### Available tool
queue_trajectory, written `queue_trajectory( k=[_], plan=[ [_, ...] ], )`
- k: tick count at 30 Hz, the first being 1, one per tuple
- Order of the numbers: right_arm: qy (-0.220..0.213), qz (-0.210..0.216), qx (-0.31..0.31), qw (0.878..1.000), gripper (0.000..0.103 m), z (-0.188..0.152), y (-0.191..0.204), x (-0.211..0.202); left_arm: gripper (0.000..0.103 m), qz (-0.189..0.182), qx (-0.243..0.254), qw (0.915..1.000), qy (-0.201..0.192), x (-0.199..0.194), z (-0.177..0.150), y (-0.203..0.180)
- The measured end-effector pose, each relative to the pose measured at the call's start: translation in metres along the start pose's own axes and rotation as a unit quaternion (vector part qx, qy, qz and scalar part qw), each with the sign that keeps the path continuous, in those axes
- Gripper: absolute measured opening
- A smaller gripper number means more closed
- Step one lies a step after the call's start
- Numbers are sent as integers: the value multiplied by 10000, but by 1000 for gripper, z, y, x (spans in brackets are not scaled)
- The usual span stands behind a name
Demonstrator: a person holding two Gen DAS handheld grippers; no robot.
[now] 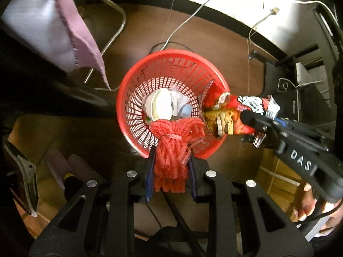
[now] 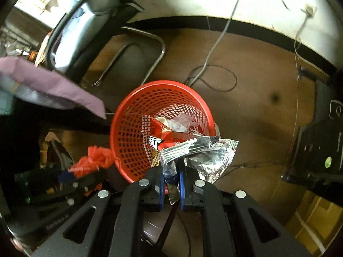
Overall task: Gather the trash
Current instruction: 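Open both tools over the wastebasket to drop the tassel and snack bag, then swing both open tools back over the table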
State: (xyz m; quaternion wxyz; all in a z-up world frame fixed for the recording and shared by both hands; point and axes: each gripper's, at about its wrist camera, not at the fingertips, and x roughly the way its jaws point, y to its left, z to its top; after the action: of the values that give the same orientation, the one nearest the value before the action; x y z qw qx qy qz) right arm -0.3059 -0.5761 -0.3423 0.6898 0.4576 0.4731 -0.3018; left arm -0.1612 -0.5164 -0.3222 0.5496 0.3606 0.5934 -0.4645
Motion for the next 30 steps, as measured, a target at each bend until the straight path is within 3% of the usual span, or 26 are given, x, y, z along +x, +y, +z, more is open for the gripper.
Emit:
queue_trajectory(
  k=[8,9,10,11,13,23,30],
  plan=[
    [-89,125,169,9997,16,11,-4,10,31,26,-152,9999,-8,13,6,7],
    [-143,129,244,9995,25,11,-5,7,35,29,-170,9998,-69,12,6,7],
    [-189,196,360,9990,44,13,-8,5,40,32,-187,9997,-149,10,6,8],
    [-261,258,483,9982,56,14,-10,3,57,51,-229,9994,-237,7,5,10],
    [-381,289,618,9969,58,14,-12,-1,69,138,-342,9988,-333,4,4,13],
    [-444,33,669,9968,58,0,-22,-29,77,37,-316,9985,-445,-21,-10,13],
    [-820,-113,662,9944,64,-10,-26,-73,80,-53,-182,9985,-516,-47,-39,-7]
  ],
)
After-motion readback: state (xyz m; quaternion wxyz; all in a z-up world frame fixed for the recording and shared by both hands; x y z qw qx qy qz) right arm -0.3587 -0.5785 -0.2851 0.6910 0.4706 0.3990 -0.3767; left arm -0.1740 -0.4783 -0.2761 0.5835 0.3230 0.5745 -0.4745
